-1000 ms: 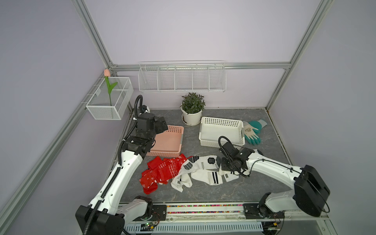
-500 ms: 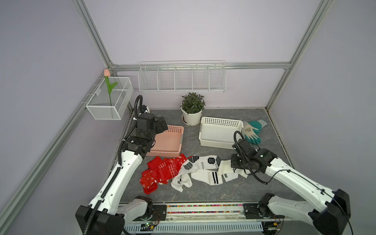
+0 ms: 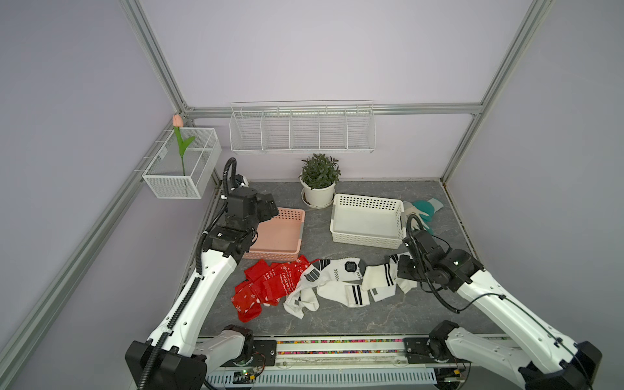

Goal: Sort the socks into the basket by color
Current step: Pick up the sock at the center of the board.

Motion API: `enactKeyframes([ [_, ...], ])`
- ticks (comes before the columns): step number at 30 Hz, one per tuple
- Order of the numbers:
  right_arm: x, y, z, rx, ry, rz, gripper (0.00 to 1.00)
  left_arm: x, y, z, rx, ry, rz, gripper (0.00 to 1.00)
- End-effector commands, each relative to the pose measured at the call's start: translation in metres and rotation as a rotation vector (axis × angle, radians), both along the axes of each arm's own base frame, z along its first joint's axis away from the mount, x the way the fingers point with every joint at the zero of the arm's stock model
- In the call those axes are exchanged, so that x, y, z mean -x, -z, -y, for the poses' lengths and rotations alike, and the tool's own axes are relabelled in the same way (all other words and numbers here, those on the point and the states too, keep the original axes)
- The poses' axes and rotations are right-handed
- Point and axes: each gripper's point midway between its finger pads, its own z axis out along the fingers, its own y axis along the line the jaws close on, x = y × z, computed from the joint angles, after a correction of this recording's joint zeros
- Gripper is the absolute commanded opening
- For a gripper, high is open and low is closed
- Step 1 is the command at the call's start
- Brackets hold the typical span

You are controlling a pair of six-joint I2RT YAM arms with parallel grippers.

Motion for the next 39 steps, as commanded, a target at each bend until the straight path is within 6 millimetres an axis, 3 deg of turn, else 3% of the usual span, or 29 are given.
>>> enactKeyframes([
  [1,0.001,-0.009,0.009,0.025,0.005,0.013,0.07,0.000,0.005,0.002,0.010,-0.006,-0.013,0.99],
  [14,-0.020,-0.063,0.014,0.046,-0.010,0.109,0.07,-0.001,0.006,0.002,0.012,-0.004,-0.017,0.99],
  [20,-0.041,-0.093,0.004,0.018,-0.032,0.181,0.07,-0.001,0.007,0.002,0.018,-0.005,-0.013,0.99],
  [26,-0.077,-0.114,-0.007,0.033,-0.064,0.249,0.07,0.000,0.006,0.003,0.022,-0.003,-0.012,0.99],
  [39,-0.177,-0.149,-0.036,0.014,-0.127,0.398,0.07,0.000,0.006,0.008,0.049,0.016,-0.010,0.99],
])
